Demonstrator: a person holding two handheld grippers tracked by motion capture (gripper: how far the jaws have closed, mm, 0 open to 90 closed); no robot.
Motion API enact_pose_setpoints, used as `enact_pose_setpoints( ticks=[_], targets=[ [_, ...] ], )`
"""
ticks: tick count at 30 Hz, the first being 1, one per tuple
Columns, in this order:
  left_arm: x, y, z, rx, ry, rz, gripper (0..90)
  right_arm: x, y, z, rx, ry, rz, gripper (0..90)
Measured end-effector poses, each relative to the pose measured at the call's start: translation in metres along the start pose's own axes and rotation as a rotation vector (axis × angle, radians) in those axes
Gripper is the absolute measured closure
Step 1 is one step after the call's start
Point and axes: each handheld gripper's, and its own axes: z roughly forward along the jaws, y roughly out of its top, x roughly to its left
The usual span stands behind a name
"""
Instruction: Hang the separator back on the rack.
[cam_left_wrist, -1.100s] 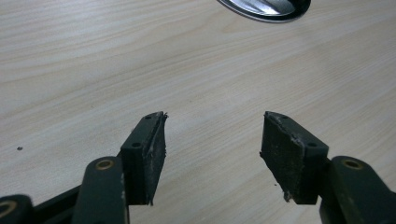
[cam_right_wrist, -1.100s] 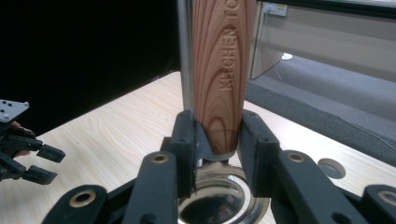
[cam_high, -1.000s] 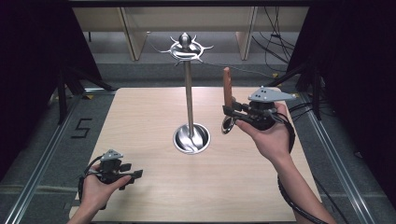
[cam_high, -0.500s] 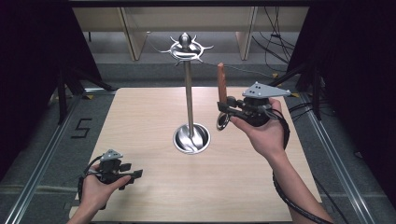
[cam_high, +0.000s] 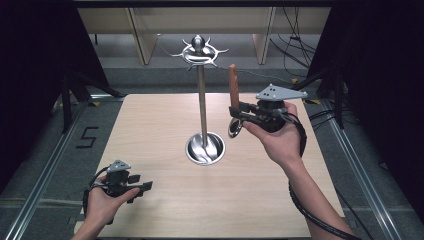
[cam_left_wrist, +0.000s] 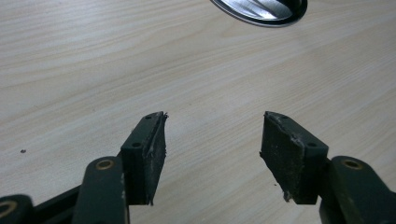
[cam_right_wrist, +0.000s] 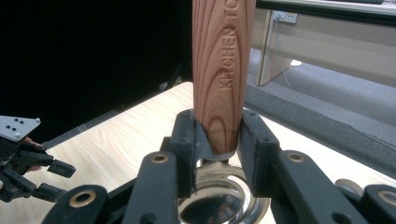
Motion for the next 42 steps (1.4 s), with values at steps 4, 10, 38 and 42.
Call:
enact_pose_setpoints(
  ticks=[4,10,38,42],
  targets=[
    [-0.001,0.0,0.001,-0.018,-0.008,-0.028,39.6,0.002,0.001,0.0,0.014,0.011,0.037,70.1],
    [-0.001,0.0,0.001,-0.012,-0.003,-0.006,39.6,0.004,0.004,0.002,0.008,0.014,0.022,70.0],
    [-0.001,0.0,0.0,-0.037,-0.002,-0.035,39.7,0.012,0.012,0.006,-0.003,0.014,0.035,70.1],
    [0.001,0.0,-0.002,-0.012,-0.005,-0.004,39.7,0.011,0.015,0.007,0.008,0.018,0.028,70.1]
  ],
)
